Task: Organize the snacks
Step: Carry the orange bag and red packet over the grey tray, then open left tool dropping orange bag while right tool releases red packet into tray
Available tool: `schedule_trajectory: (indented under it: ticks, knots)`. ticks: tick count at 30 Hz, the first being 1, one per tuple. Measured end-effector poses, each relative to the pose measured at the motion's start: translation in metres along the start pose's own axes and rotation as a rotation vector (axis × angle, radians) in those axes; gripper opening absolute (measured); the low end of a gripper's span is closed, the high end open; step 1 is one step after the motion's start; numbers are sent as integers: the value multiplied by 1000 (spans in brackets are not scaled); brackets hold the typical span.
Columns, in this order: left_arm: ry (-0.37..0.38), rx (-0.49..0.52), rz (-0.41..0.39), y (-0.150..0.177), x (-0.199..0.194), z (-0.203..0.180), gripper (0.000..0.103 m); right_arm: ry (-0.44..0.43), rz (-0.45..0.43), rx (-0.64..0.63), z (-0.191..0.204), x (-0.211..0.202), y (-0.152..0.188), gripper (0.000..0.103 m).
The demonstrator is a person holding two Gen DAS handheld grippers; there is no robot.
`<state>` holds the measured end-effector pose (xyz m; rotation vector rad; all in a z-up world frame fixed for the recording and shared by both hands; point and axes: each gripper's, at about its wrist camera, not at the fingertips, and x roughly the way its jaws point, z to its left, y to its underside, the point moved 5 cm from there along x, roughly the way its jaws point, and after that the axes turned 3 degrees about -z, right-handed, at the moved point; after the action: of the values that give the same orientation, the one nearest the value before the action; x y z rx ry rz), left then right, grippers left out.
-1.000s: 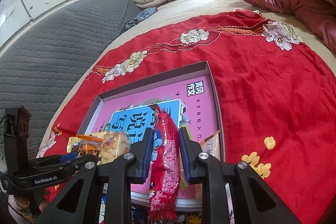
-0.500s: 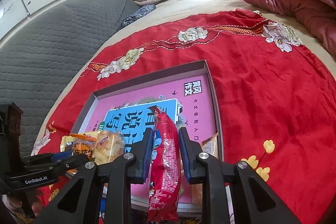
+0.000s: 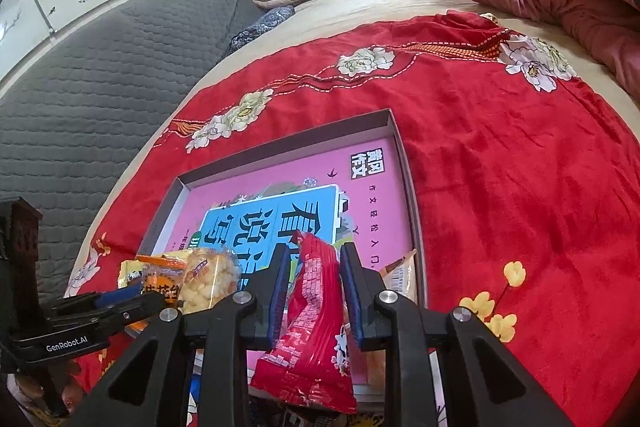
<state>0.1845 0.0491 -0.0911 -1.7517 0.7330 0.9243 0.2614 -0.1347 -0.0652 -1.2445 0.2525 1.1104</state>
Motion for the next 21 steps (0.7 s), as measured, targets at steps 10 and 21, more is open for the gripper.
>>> schedule_trajectory:
  ticks: [10, 21]
  knots:
    - [-3, -2, -4, -1, -4, 0, 45, -13, 6, 10, 0, -1, 0, 33]
    - [-20, 0, -2, -1, -9, 1, 45, -23, 10, 19, 1, -2, -1, 40]
